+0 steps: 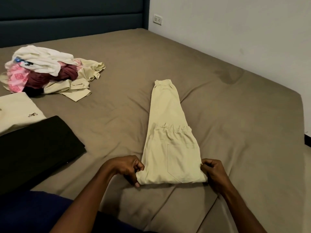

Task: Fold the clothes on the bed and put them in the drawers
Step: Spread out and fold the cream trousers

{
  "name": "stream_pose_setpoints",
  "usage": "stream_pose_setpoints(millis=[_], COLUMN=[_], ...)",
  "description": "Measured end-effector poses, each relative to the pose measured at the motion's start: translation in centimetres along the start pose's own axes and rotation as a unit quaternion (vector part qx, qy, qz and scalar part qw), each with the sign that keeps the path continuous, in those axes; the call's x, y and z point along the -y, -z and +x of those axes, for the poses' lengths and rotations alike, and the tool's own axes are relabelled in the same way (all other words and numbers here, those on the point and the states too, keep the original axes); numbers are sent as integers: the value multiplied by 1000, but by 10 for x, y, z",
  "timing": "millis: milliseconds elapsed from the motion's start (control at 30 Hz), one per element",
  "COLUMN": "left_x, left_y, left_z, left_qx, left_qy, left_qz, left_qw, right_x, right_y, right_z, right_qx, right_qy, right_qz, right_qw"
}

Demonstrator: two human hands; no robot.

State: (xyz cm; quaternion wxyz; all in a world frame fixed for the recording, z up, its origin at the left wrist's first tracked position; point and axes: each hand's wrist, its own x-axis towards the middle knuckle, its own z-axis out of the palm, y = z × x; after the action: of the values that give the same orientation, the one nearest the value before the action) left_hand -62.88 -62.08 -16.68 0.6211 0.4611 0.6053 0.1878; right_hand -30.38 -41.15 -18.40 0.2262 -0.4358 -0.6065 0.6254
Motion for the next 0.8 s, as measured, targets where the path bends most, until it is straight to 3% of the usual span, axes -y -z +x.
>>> stream_pose_setpoints(millis=[167, 267, 367, 567, 800], left_x=[1, -9, -8, -12, 6], left_y=[2, -8, -22, -19, -12], left_z=[-10, 3, 25, 29, 41], left_qx=[-37, -164, -265, -331, -380], left_qy=[-1, -13, -62, -185, -81], left_qz=[-146, -188, -236, -277, -273], left_qw=[989, 968, 933, 883, 880], right_x=[27, 43, 59, 65, 41], right_y=[5, -4, -22, -30, -39], right_z=[22, 43, 51, 68, 99], right_qx=[0, -11, 5, -43, -48], right_qy=[4, -21, 36, 148, 91], right_qz=[-7, -35, -69, -22, -108], right_qw=[1000, 999, 997, 988, 989])
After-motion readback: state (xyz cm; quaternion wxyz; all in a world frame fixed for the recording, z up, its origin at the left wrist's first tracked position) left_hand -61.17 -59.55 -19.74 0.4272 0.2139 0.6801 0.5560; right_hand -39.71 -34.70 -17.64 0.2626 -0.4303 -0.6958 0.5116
